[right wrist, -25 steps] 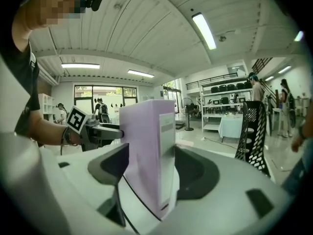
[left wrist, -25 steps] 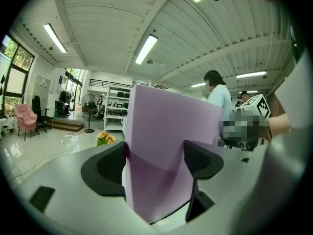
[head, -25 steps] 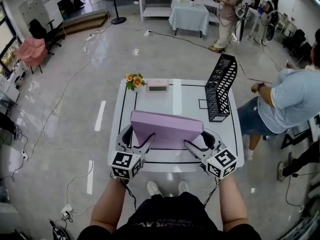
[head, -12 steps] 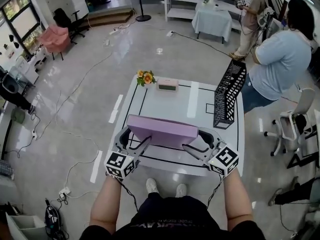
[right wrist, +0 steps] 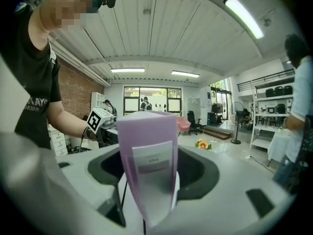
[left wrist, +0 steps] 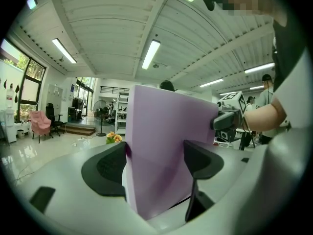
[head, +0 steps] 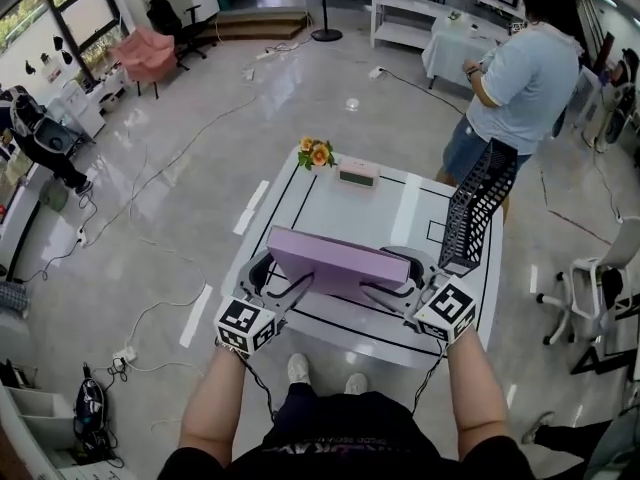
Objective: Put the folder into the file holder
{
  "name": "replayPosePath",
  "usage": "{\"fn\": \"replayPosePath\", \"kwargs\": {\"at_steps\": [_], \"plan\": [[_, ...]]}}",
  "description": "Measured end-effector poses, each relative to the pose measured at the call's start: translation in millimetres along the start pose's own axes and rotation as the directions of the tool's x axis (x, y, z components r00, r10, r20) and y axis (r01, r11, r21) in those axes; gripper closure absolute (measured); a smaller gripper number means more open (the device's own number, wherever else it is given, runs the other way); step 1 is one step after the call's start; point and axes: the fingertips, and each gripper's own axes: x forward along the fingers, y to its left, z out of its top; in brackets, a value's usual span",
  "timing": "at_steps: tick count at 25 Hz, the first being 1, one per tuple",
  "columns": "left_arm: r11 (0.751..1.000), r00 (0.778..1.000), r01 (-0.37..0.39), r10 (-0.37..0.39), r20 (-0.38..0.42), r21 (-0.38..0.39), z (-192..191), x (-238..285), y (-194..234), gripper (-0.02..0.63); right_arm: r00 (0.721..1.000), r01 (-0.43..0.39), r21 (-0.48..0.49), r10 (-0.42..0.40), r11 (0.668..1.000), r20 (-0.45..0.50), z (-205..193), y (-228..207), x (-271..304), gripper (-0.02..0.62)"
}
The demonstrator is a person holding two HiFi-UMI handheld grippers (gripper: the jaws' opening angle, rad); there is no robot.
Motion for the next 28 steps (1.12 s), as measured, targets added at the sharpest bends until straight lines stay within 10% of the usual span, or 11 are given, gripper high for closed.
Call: {"fn": "replayPosePath", "kwargs": {"at_steps": [18, 28], "plan": [[0.999, 0.999, -0.041, 0.041, -0.019, -0.007, 0, -5, -5, 0.233, 1.0, 0.024, -0.172, -0.026, 0.985, -0.008, -4, 29, 11, 0.404], [0.998, 0.998, 0.065, -0.065, 0.003, 0.004, 8, 23, -26, 0.296, 0.969, 0.244, -0.07, -0.245, 0.967, -0.004, -12, 17, -22, 0.43]]}}
